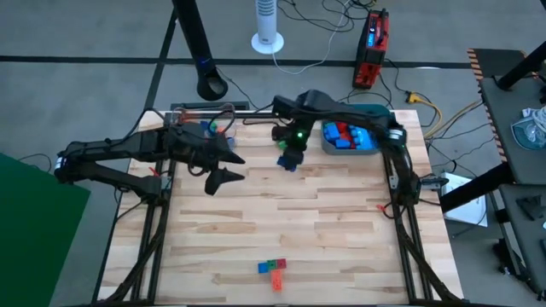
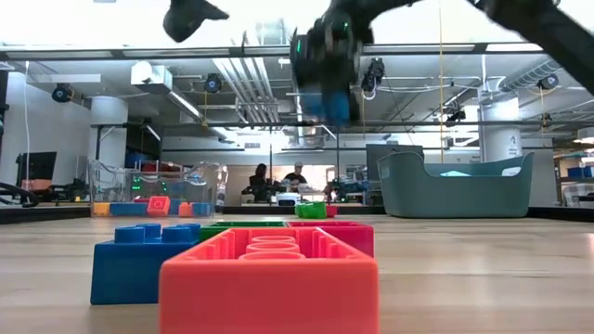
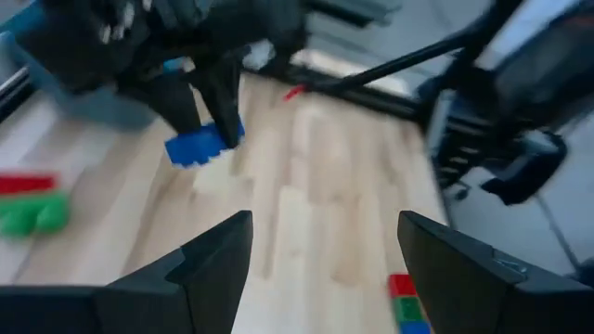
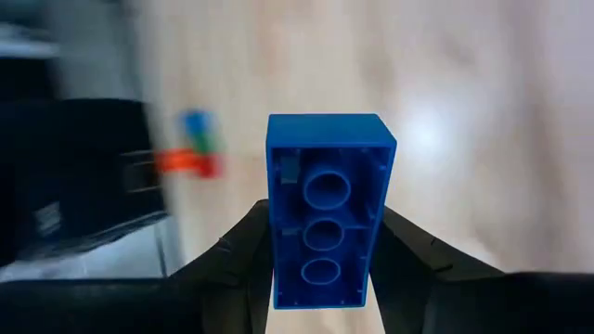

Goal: Sort blocks by size
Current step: Put the small blue game piece into the transparent bin

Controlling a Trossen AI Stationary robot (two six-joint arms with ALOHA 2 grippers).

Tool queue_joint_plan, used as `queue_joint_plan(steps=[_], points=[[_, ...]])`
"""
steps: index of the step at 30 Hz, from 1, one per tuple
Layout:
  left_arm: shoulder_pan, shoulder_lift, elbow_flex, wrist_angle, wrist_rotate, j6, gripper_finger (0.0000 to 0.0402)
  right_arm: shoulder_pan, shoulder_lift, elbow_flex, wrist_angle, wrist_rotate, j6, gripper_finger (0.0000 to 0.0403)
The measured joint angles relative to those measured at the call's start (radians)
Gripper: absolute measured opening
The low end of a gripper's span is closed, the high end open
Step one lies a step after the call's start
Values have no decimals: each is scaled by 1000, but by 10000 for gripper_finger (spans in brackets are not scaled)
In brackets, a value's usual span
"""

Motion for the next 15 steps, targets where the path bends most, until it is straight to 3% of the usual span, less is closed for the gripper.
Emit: queue_joint_plan(steps=[3,9,15], points=[[-15,7,0,74,35,51,256,45,-75,0,98,-110,-11,128],[-31,45,1,227,36,204,256,114,-114,0,387,-363,159,128],[-32,75,1,312,35,263,256,151,-119,0,437,-388,224,128]])
